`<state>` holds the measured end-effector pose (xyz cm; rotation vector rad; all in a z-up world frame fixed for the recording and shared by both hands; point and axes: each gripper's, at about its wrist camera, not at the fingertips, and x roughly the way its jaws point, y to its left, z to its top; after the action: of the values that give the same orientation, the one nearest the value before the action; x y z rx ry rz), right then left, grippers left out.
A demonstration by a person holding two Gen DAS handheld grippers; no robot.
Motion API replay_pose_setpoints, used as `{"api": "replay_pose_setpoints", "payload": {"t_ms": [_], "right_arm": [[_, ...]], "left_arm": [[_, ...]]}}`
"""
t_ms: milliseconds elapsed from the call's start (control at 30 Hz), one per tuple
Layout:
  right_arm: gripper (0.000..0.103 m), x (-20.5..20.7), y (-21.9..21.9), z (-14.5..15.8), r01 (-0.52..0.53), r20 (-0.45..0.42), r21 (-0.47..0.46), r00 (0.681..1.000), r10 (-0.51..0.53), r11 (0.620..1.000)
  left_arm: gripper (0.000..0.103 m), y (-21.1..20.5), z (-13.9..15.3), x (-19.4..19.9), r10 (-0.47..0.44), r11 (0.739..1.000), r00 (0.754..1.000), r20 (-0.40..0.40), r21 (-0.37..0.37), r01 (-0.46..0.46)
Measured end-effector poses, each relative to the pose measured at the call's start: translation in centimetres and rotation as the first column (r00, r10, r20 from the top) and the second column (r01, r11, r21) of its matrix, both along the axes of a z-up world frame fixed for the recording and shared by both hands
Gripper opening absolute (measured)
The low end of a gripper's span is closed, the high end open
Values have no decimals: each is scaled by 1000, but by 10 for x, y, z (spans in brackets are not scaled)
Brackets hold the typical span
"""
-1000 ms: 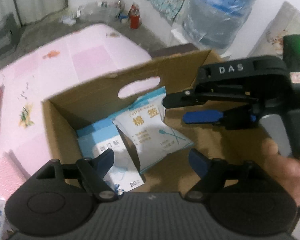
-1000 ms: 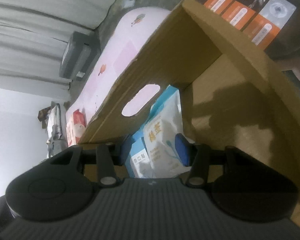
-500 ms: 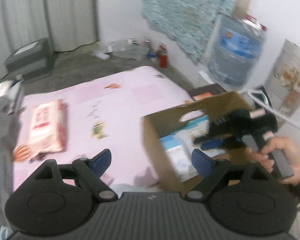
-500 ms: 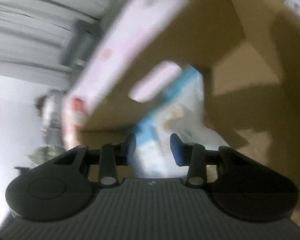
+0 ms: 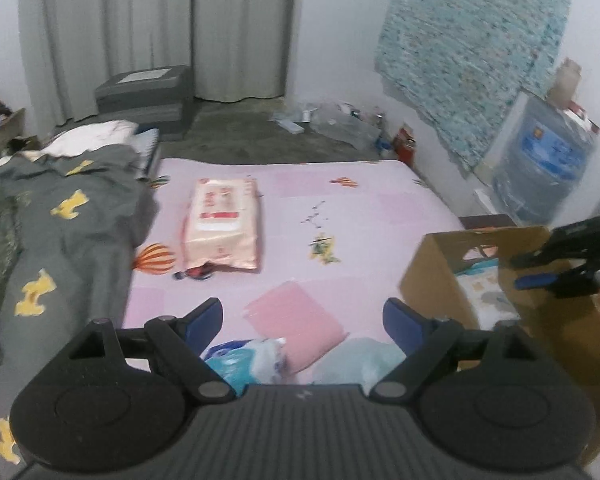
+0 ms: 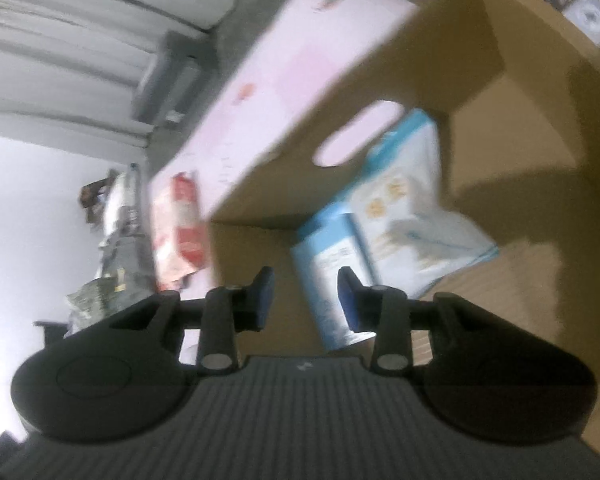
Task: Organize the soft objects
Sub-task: 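Reach the right tool to the pink foam pad and grasp it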
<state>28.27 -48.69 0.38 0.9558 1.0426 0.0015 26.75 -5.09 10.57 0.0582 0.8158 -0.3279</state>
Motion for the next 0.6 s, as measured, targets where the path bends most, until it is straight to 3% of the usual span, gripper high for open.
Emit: {"api": "replay_pose_setpoints", "payload": {"t_ms": [267, 500, 600], "right_arm": [[44, 7, 76, 49, -167, 92, 27, 982, 164, 986], [45, 54, 159, 33, -310, 12, -20, 951, 310, 951], [45, 80, 185, 21, -333, -33, -51, 943, 332, 941]], "left_arm": [[88, 29, -20, -1, 31, 1000, 999, -29, 1, -31], [86, 29, -47, 29, -2, 1000, 996, -90, -27, 0], [79, 20, -63, 57, -8, 1000, 991, -130, -20, 5]]}}
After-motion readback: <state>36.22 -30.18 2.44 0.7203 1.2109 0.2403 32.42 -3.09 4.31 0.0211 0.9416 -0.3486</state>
